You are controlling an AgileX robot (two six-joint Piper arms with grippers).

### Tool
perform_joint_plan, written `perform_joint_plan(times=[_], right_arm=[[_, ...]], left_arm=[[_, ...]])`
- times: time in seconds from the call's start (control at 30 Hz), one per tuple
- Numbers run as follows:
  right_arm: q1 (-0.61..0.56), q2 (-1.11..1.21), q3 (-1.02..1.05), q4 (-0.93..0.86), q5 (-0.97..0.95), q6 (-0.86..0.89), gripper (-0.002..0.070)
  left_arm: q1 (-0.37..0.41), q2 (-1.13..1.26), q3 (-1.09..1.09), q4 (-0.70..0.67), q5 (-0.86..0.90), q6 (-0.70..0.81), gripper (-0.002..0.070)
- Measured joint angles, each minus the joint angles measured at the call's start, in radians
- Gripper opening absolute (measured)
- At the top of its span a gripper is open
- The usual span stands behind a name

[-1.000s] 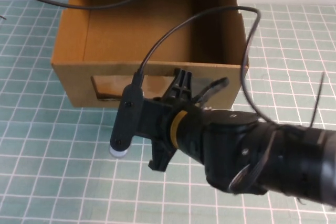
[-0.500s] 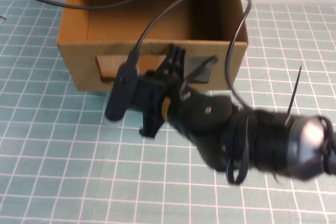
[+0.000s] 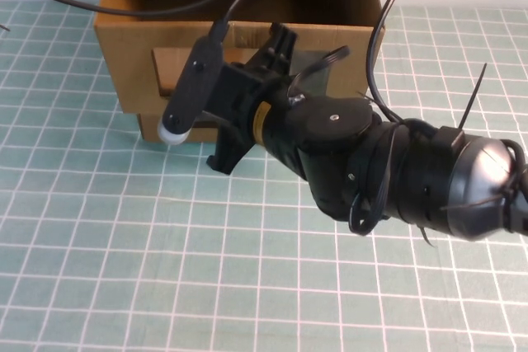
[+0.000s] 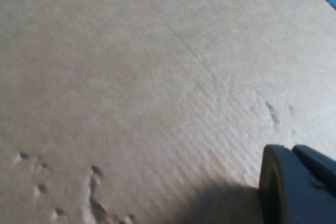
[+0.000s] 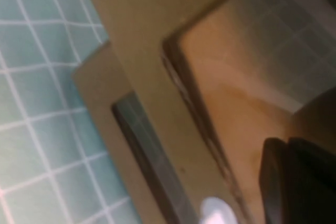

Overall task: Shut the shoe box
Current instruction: Close the shoe box with your right arm

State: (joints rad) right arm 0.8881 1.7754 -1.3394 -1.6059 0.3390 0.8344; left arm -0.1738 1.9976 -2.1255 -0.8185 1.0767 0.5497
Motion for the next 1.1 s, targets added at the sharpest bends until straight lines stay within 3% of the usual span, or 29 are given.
perform_joint_plan(times=[0.57, 1.1], right_arm=[[0.038, -0.045, -0.002, 0.005, 0.02, 0.01, -0.0014], [-0.104, 0.075, -0.147, -0.062, -0.021, 0.133, -0.0014]], left_arm=[[0.0, 0.0, -0.002, 0.0, 0.0, 0.0, -0.0005], [0.0, 0.0, -0.002, 0.0, 0.0, 0.0, -0.0005]])
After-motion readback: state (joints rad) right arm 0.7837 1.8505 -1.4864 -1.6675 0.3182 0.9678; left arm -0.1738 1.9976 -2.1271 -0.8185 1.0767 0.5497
